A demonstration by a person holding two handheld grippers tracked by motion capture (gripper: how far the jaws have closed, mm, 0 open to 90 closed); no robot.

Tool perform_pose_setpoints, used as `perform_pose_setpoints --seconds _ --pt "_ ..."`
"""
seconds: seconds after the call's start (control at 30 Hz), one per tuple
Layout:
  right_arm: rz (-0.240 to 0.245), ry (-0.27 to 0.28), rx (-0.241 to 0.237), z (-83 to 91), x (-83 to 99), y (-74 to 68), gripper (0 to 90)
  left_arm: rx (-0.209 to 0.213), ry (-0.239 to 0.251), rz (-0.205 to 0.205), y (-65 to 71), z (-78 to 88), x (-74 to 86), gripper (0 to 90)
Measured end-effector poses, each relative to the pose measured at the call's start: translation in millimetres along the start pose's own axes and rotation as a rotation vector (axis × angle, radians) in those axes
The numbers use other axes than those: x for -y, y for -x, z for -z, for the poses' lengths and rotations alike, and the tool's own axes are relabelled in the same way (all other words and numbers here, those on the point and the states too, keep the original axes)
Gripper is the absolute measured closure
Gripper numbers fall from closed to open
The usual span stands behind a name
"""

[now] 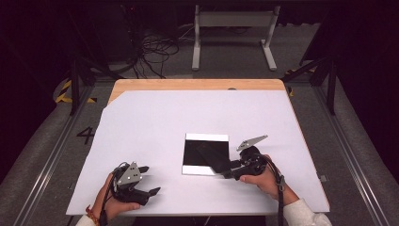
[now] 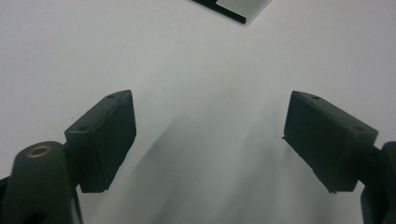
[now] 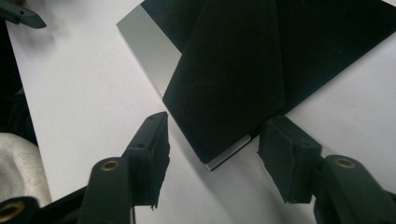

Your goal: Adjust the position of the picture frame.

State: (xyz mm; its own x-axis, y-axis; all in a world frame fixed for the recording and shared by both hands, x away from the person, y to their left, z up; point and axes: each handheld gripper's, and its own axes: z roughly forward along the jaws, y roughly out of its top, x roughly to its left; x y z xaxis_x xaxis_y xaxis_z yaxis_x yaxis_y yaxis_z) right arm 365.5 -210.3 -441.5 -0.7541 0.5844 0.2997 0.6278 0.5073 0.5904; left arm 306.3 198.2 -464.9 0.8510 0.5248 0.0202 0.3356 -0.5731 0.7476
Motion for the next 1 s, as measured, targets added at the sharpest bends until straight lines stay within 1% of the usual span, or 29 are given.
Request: perform_pose_setpoints --seconds 0.1,0.17,0.23,0.43,0.47,0.5,0.6,0.67,0.77,0.83,0.97,1.0 --pt "0.018 -0.009 0.017 1.1 1.0 -3.3 42.2 -0.003 0.000 -0.001 0.4 0.7 0.1 17.9" --pt "0.022 -0.013 0.007 2.9 1.7 -4.4 41.8 -0.003 0.003 -0.001 0.5 1.1 0.4 17.9" --pt "0.022 -0.010 0.009 3.9 2.4 -4.7 41.6 -0.002 0.001 -0.002 0.1 0.9 0.5 17.9" --pt "0.023 0.014 0.014 4.3 2.2 -3.5 40.3 -0.003 -0.003 -0.003 0.7 -0.1 0.0 17.7" --pt "0.023 0.030 0.014 3.4 2.7 -1.9 39.9 -0.001 -0.004 -0.004 0.8 -0.3 -0.1 17.7" --pt "0.023 0.030 0.014 3.4 2.7 -1.9 39.9 -0.003 -0.005 -0.005 0.8 -0.3 -0.2 17.7" --pt "0.002 0.053 0.010 1.0 3.2 1.5 39.9 -0.006 -0.009 -0.004 0.6 -0.8 -0.3 17.7" --pt "-0.008 0.076 -0.002 1.4 2.3 2.6 39.9 -0.004 -0.010 -0.005 0.8 -0.8 -0.2 17.7" --pt "-0.004 0.095 -0.006 3.6 1.0 2.0 39.6 -0.002 -0.010 -0.007 1.0 -0.5 -0.1 17.7" --pt "-0.014 0.115 -0.015 5.5 0.6 2.9 39.8 -0.002 -0.010 -0.006 0.8 -0.5 0.2 17.7" --pt "-0.044 0.136 -0.028 3.0 0.4 5.5 40.4 -0.001 -0.013 -0.004 1.0 -1.4 -0.3 17.7" --pt "-0.044 0.136 -0.028 3.0 0.4 5.5 40.4 -0.001 -0.013 -0.004 1.0 -1.4 -0.3 17.7"
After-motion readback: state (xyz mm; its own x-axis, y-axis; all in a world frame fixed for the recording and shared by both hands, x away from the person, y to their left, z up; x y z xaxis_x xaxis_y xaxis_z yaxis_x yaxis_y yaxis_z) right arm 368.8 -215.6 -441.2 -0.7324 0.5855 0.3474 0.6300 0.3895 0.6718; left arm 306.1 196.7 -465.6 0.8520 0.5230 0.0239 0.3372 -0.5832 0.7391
